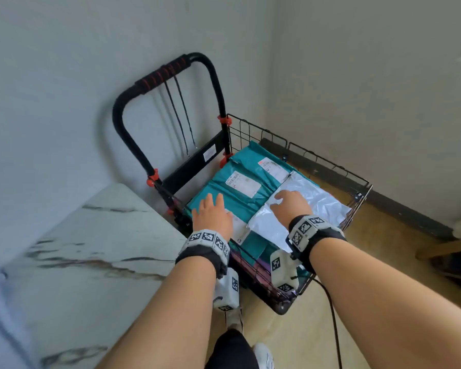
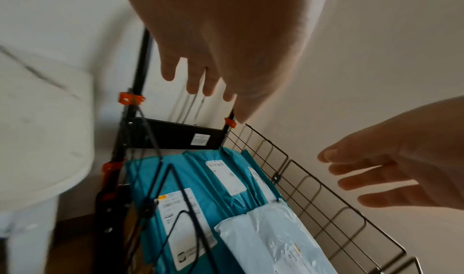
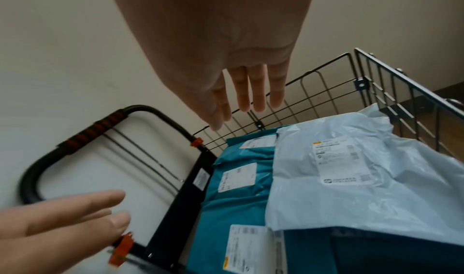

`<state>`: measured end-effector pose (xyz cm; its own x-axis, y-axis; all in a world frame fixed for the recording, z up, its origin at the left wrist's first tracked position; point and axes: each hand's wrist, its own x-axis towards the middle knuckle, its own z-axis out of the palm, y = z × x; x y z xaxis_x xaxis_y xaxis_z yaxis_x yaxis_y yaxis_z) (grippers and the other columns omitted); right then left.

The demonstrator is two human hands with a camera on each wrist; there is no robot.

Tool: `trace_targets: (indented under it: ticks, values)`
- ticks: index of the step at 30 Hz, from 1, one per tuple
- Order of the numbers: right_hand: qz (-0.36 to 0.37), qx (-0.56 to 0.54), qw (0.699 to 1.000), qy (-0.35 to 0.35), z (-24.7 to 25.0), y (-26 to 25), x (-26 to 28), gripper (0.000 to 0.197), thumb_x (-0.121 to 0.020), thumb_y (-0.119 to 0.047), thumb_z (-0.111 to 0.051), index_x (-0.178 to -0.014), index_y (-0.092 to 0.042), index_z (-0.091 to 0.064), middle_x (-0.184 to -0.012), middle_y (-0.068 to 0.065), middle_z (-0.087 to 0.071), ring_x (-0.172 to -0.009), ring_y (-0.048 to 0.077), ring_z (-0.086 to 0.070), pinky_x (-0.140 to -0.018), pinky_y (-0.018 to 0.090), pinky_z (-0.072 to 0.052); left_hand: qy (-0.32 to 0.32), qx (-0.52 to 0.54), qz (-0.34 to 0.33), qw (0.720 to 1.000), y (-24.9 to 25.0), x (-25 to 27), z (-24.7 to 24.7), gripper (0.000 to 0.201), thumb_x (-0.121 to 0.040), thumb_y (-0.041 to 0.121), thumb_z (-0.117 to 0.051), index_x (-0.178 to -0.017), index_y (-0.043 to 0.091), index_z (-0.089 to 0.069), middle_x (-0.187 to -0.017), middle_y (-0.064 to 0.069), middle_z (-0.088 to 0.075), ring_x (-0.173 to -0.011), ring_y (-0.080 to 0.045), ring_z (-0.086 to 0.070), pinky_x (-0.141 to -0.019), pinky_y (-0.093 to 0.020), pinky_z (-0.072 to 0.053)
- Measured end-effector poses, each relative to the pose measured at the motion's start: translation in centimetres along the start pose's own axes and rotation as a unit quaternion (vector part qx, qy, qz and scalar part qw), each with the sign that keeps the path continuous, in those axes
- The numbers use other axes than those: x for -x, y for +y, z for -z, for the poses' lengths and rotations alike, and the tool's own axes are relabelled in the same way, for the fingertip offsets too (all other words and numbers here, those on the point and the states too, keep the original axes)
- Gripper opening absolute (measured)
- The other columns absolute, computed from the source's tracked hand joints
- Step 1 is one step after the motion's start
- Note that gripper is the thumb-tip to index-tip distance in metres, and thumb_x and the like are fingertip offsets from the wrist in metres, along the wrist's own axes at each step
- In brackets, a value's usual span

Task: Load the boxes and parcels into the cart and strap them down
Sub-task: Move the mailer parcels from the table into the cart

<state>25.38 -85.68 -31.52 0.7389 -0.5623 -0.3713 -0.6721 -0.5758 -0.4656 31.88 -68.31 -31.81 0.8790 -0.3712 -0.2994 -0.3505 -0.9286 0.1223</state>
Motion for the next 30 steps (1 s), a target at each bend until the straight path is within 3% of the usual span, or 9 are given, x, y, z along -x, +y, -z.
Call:
trace_targets:
  ticks: [3, 9, 15, 24, 30]
  values:
    - [0.055, 0.014, 0.998, -0.012, -0.7, -2.5, 2.5, 0.033, -0.094, -0.017, -0.049, -0.125, -0.010, -0.058, -0.133, 0.013, -0.050, -0.111, 0.031, -0.057, -0.092, 0.036, -0.048, 0.023, 0.021, 0.045, 0.999, -2.6, 3.9, -0.2, 0.059, -0.100, 0.040, -0.036, -0.152, 0.020, -0.015, -0.159, -0.007, -0.014, -0.145, -0.025, -0.018, -0.117, -0.045, -0.022]
    - [0.138, 0.028, 0.989, -0.044, -3.5, -7.6, 7.1, 0.040, -0.093, -0.021, -0.053, -0.133, -0.016, -0.053, -0.136, 0.009, -0.048, -0.112, 0.027, -0.057, -0.094, 0.033, -0.046, 0.046, 0.040, 0.147, 0.987, -9.1, 10.0, -0.1, 0.056, -0.101, 0.038, -0.034, -0.151, 0.021, -0.016, -0.159, -0.007, -0.015, -0.144, -0.026, -0.020, -0.117, -0.045, -0.021]
    - [0.218, 0.058, 0.972, -0.063, -7.5, -13.3, 11.5, 0.037, -0.089, -0.024, -0.057, -0.125, -0.015, -0.058, -0.130, 0.010, -0.055, -0.115, 0.027, -0.054, -0.097, 0.036, -0.045, 0.072, 0.060, 0.214, 0.972, -15.8, 14.8, 0.2, 0.056, -0.100, 0.038, -0.033, -0.151, 0.020, -0.017, -0.158, -0.008, -0.015, -0.144, -0.026, -0.019, -0.116, -0.045, -0.022]
    - [0.309, 0.102, 0.939, -0.111, -16.5, -23.8, 19.9, 0.041, -0.089, -0.024, -0.057, -0.130, -0.018, -0.055, -0.134, 0.006, -0.054, -0.116, 0.024, -0.055, -0.092, 0.031, -0.044, 0.089, 0.080, 0.293, 0.949, -29.3, 23.2, -0.7, 0.056, -0.101, 0.038, -0.032, -0.151, 0.018, -0.016, -0.159, -0.008, -0.013, -0.145, -0.025, -0.017, -0.117, -0.045, -0.021]
    - [0.338, 0.118, 0.920, -0.161, -24.8, -30.1, 27.2, 0.044, -0.090, -0.025, -0.056, -0.134, -0.018, -0.051, -0.136, 0.006, -0.052, -0.112, 0.024, -0.057, -0.081, 0.028, -0.043, 0.075, 0.090, 0.343, 0.932, -40.2, 29.3, -2.4, 0.054, -0.100, 0.037, -0.033, -0.149, 0.017, -0.021, -0.157, -0.008, -0.018, -0.144, -0.026, -0.019, -0.116, -0.044, -0.021]
